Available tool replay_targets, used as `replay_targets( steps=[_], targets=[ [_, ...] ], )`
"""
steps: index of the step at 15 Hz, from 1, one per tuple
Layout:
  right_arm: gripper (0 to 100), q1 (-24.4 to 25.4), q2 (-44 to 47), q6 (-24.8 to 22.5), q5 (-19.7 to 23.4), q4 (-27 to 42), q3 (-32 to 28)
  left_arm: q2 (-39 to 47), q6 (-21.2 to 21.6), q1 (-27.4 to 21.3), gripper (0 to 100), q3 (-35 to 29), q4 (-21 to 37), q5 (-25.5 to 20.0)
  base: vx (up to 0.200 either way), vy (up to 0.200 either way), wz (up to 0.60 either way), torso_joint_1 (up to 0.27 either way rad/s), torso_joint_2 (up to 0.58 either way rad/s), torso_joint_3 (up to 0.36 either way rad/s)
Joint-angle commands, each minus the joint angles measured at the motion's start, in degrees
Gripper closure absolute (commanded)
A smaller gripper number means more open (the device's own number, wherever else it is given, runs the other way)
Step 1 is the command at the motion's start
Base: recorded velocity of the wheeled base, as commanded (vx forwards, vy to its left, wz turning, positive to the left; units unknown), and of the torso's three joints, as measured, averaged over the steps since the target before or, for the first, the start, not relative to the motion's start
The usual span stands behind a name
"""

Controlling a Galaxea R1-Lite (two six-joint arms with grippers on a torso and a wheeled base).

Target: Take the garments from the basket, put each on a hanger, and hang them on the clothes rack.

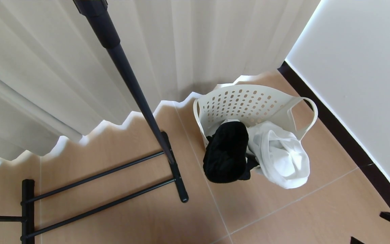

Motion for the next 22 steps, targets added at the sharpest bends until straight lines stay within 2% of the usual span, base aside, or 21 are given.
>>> replay_targets(
  steps=[1, 2, 4, 7, 10, 11, 12, 13, 14, 21, 22],
  targets=[
    [0, 5.47, 37.31, -10.79, -0.08, -5.09, -21.15, 0.02, 0.01, -0.01, 0, 0.00, -0.02, 0.01, 0.000, 0.000, 0.00, 0.000, 0.00, 0.000],
    [0, 5.47, 37.31, -10.79, -0.08, -5.09, -21.15, 0.02, 0.01, -0.01, 0, 0.00, -0.02, 0.01, 0.000, 0.000, 0.00, 0.000, 0.00, 0.000],
    [0, 7.23, 51.72, -21.51, -2.98, -4.91, -36.80, 0.02, 0.01, -0.01, 0, 0.00, -0.02, 0.01, 0.000, 0.000, 0.00, 0.000, 0.00, 0.000],
    [0, 8.81, 64.55, -30.65, -7.55, -4.83, -52.62, 0.02, 0.01, -0.01, 0, 0.00, -0.02, 0.01, 0.000, 0.000, 0.00, 0.000, 0.00, 0.000],
    [0, 9.60, 74.75, -34.60, -12.65, 0.80, -67.91, 0.02, 0.01, -0.01, 0, 0.00, -0.02, 0.01, 0.000, 0.000, 0.00, 0.000, 0.00, 0.000],
    [0, 9.69, 77.65, -34.69, -12.91, 4.49, -73.89, 0.02, 0.01, -0.01, 0, 0.00, -0.02, 0.01, 0.000, 0.000, 0.00, 0.000, 0.00, 0.000],
    [0, 9.69, 77.65, -34.69, -12.91, 4.49, -73.89, 0.02, 0.01, -0.01, 0, 0.00, -0.02, 0.01, 0.000, 0.000, 0.00, 0.000, 0.00, 0.000],
    [0, 9.69, 80.72, -34.52, -12.91, 7.57, -81.80, 0.02, 0.01, -0.01, 0, 0.00, -0.02, 0.01, 0.000, 0.000, 0.00, 0.000, 0.00, 0.000],
    [0, 9.69, 81.69, -34.52, -13.00, 8.27, -83.82, 0.02, 0.01, -0.01, 0, 0.00, -0.02, 0.01, 0.000, 0.000, 0.00, 0.000, 0.00, 0.000],
    [0, 9.43, 85.21, -33.37, -13.97, 8.18, -86.19, 0.02, 0.01, -0.01, 0, 0.00, -0.02, 0.01, 0.000, 0.000, 0.00, 0.000, 0.00, 0.000],
    [100, 9.43, 85.47, -32.76, -13.97, 8.18, -86.90, 0.02, 0.01, -0.01, 0, 0.00, -0.02, 0.01, 0.000, 0.000, 0.00, 0.000, 0.00, 0.000]
  ],
)
